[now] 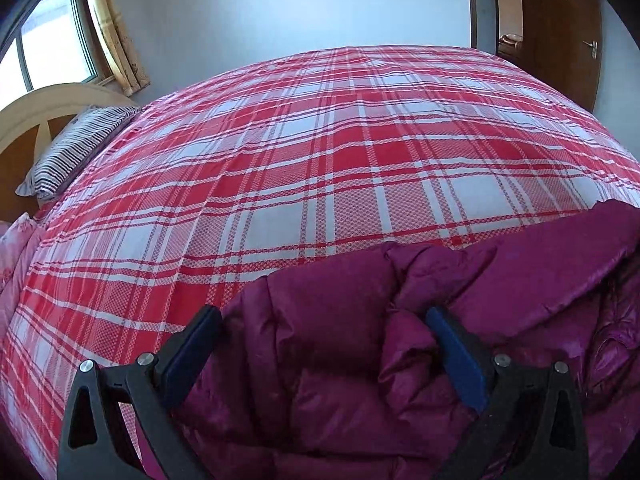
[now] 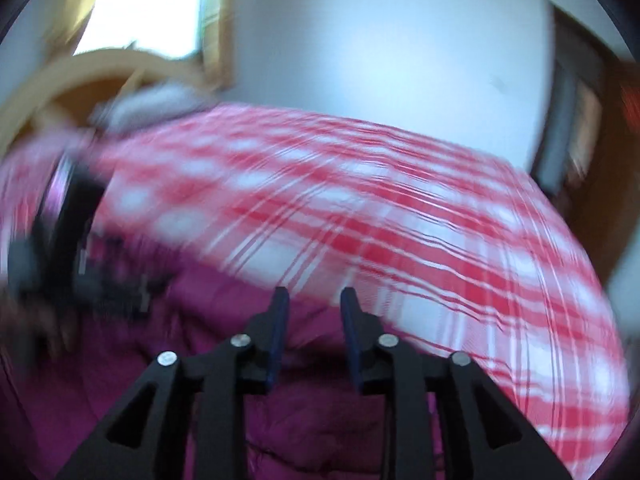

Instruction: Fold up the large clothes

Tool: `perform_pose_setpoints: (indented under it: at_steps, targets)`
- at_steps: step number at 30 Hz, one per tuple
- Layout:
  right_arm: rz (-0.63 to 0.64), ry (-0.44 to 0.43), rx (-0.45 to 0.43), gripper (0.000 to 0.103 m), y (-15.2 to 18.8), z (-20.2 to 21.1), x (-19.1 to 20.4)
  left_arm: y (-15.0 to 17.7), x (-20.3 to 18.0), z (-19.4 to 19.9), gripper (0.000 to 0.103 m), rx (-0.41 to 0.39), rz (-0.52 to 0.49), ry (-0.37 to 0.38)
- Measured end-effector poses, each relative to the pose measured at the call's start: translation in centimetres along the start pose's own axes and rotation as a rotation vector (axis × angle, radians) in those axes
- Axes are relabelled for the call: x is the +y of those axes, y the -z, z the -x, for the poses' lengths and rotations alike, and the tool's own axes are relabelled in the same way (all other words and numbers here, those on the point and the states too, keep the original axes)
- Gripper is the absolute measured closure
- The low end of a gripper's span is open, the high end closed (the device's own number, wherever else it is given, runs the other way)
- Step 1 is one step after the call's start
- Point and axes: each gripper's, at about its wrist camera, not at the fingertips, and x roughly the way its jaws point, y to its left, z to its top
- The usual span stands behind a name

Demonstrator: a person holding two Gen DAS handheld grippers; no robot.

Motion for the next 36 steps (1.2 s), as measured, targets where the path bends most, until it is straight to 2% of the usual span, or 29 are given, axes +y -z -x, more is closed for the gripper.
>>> perform_pose_setpoints:
  at_steps: [3,6,9,11,15,18,19,23,26,27,36]
  targets:
    - [-0.129,-0.001,0.046,0.069,-1.2,-1.2,-1.2,0.0,-0.1,0.1,0.001,-0.006,0.000,-0.003]
    - [-0.079,0.034,0.122,0.069,-0.5,-3.2,0.0,0.1,-0.1,0.3,0.001,-0.014,0.000,-0.007]
    - [-0.019,0.051,0.214,0.071,2.3,-4.8,1.1,-0.2,0.2,1.1,0.001,-0.023,0.010,-0.021]
    - [0.009,0.061,0.233,0.071,4.1,-4.8,1.1,-0.7,0.7,2.6,0.001,-0.055,0.057,-0.028]
    - [-0.011,0.055,0.227,0.072,5.7,-4.6,0.4,-2.7,0.6,6.6,0.001,-0.157,0.159,0.065]
    - [-0.019,0.057,0.226,0.072,5.6,-4.9,0.2,-3.9,-1.1,7.2,0.001,-0.140,0.186,0.254]
    - [-0.020,0.057,0.223,0.072,5.7,-5.0,0.1,-4.0,-1.7,6.8,0.001,-0.126,0.180,0.274]
    - [-0.028,0.050,0.212,0.072,5.8,-5.1,0.2,-3.7,-3.6,3.6,0.001,-0.049,0.157,0.235]
    - [-0.040,0.044,0.202,0.072,6.0,-5.1,0.0,-2.6,-3.9,0.2,0.001,0.076,0.153,0.157]
    - [-0.041,0.043,0.200,0.072,6.0,-5.1,0.0,-2.1,-3.8,-0.5,0.001,0.097,0.162,0.156]
    - [-0.118,-0.013,0.205,0.072,6.2,-5.4,-1.2,-0.6,-4.9,-1.5,0.001,0.065,0.123,0.092]
